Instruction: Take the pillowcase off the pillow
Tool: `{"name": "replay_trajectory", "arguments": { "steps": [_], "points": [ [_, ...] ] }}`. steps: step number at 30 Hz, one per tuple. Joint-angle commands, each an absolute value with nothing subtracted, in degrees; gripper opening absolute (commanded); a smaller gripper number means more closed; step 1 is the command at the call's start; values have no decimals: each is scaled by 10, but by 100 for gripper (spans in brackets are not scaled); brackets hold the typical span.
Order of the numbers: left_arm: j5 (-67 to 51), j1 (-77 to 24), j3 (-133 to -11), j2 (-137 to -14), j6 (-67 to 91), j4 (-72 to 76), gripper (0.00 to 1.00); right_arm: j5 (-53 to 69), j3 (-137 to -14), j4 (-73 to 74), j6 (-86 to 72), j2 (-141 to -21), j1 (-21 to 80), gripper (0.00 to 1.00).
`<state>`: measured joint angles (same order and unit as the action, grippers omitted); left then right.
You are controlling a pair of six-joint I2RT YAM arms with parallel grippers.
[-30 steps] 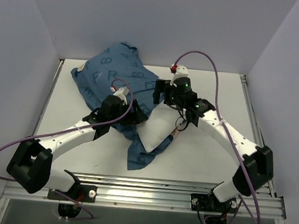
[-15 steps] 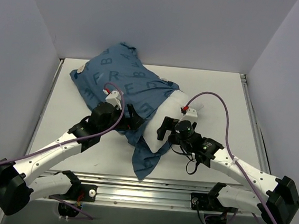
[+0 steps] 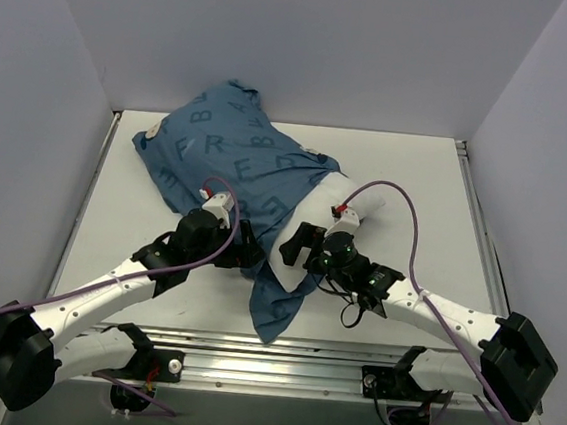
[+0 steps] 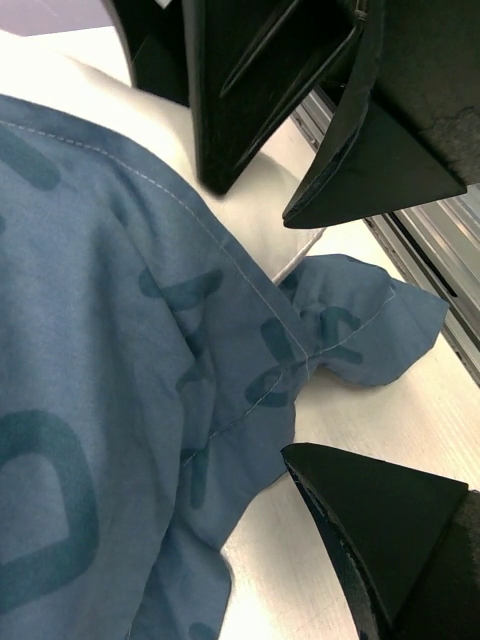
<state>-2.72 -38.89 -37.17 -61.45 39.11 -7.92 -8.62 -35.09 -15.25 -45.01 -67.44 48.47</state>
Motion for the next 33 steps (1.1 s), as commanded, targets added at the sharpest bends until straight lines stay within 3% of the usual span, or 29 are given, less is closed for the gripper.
{"name": "replay_trajectory", "arguments": {
  "steps": [1,6,8,9,10,11,12,25,29,32,33],
  "points": [
    [-46,-388,-373,-602,371,-55,96,-76,-343,-207,-458,-705,487,100],
    [-46,-388,-365,-619,368,-46,96,-79,-354,-198,-450,-740,487,100],
    [-45,-388,-360,-636,367,-43,96,-75,-359,-194,-440,-753,484,83],
    [-48,-388,-361,-643,366,-42,93,-65,-366,-194,-435,-755,484,72],
    [-52,-388,-362,-651,365,-41,92,-62,-369,-195,-431,-756,483,36],
    [-55,-389,-364,-665,365,-40,91,-60,-373,-193,-427,-754,483,15],
    [-59,-388,-367,-672,364,-35,91,-62,-387,-189,-418,-753,483,2],
    [-31,-396,-425,-751,334,-34,83,-62,-473,-124,-365,-723,483,0],
    [-9,-396,-440,-784,329,-37,75,-63,-491,-108,-358,-704,483,0],
    [12,-396,-451,-812,329,-33,61,-59,-500,-96,-352,-689,484,0],
    [18,-396,-455,-818,329,-33,51,-55,-504,-89,-351,-680,484,0]
  ]
}}
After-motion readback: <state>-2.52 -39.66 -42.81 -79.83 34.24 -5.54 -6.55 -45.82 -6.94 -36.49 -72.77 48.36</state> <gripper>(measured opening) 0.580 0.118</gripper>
